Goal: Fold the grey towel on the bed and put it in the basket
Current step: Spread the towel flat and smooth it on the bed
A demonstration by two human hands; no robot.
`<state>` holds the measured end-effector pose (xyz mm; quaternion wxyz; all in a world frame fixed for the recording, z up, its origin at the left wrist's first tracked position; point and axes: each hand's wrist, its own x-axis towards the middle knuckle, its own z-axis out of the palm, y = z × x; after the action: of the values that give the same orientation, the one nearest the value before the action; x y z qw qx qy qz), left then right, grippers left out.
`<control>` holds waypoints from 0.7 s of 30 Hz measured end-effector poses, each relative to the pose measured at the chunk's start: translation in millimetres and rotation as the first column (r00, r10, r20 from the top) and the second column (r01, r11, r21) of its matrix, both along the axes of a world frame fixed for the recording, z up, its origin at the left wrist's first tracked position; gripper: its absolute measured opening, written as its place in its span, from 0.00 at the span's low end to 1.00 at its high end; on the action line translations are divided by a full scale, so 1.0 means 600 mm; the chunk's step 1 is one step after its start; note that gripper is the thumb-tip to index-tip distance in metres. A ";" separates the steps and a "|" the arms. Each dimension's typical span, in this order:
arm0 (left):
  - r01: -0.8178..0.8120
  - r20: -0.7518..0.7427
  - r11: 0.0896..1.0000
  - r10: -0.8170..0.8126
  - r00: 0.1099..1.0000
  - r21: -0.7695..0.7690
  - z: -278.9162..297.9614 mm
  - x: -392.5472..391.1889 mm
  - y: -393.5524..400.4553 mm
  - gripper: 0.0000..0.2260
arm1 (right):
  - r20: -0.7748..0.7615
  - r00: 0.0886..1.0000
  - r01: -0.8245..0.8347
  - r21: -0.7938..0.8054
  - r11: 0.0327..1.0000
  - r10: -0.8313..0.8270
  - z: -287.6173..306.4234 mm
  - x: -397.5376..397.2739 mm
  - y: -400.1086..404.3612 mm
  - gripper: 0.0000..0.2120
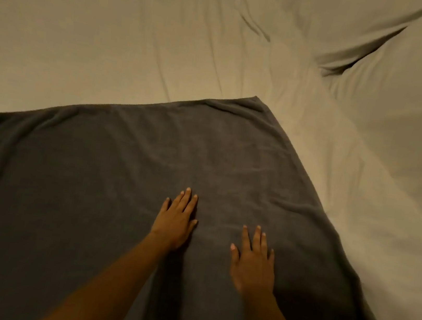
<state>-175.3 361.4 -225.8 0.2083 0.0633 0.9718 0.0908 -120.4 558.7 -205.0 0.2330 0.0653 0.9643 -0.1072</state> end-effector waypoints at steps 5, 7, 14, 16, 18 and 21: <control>-0.082 0.031 0.996 0.083 0.996 -0.022 -0.013 0.114 -0.103 0.29 | 0.008 0.999 -0.041 -0.025 0.999 0.041 -0.014 0.079 -0.059 0.28; -0.131 0.040 0.991 0.133 0.990 -0.035 -0.013 0.158 -0.145 0.29 | -0.035 0.998 -0.059 -0.038 0.998 0.058 -0.018 0.107 -0.086 0.28; -0.301 0.102 0.950 0.309 0.946 -0.085 0.029 0.310 -0.307 0.30 | -0.013 0.982 -0.187 -0.064 0.980 0.187 -0.012 0.185 -0.215 0.26; -0.346 0.143 0.931 0.361 0.922 -0.117 0.035 0.348 -0.359 0.30 | 0.027 0.980 -0.194 -0.093 0.977 0.197 -0.009 0.209 -0.262 0.26; -0.383 0.165 0.912 0.404 0.900 -0.145 0.041 0.381 -0.410 0.31 | 0.033 0.978 -0.200 -0.108 0.974 0.204 -0.008 0.238 -0.308 0.26; -0.412 0.154 0.898 0.434 0.888 -0.156 0.043 0.423 -0.483 0.31 | 0.044 0.975 -0.213 -0.110 0.971 0.219 -0.008 0.288 -0.373 0.27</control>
<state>78.5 71.5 -199.9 0.2760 -0.1714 0.9422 0.0816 52.2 335.0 -209.9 0.2733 -0.0491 0.9519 -0.1295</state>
